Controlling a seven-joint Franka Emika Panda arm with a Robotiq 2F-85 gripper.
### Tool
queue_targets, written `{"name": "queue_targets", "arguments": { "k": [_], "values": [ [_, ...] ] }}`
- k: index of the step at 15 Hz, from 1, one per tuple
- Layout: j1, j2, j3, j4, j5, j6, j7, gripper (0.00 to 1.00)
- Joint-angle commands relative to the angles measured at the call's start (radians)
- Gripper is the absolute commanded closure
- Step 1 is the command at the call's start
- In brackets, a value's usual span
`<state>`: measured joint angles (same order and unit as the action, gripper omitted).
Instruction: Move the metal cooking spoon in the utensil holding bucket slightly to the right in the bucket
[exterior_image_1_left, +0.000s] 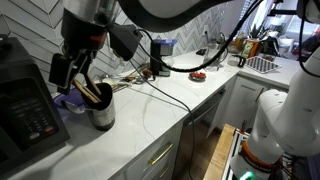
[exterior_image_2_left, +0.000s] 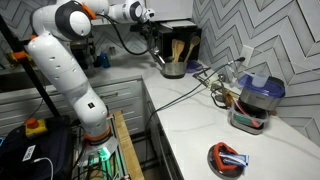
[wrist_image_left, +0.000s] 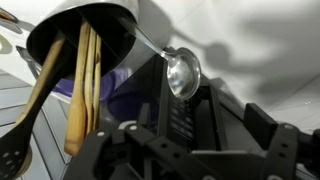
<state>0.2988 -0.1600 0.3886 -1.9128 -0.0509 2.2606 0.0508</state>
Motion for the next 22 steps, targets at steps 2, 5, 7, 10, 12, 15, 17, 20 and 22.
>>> {"name": "queue_targets", "arguments": {
  "k": [2,5,7,10,12,15,17,20,22],
  "values": [
    [0.026,0.164,-0.001,0.127,0.007,-0.094,-0.013,0.12],
    [0.039,0.234,-0.006,0.178,-0.008,-0.143,0.007,0.23],
    [0.048,0.270,-0.009,0.209,-0.004,-0.159,0.008,0.43],
    [0.059,0.288,-0.015,0.243,-0.019,-0.195,0.016,0.69],
    [0.064,0.281,-0.020,0.258,-0.036,-0.236,0.027,0.84],
    [0.065,0.267,-0.027,0.272,-0.052,-0.291,0.040,1.00],
    [0.058,0.260,-0.029,0.271,-0.030,-0.293,0.031,1.00],
    [0.017,0.207,-0.054,0.207,0.091,-0.212,0.005,0.98],
    [-0.010,0.182,-0.075,0.168,0.202,-0.152,-0.019,0.99]
  ]
}}
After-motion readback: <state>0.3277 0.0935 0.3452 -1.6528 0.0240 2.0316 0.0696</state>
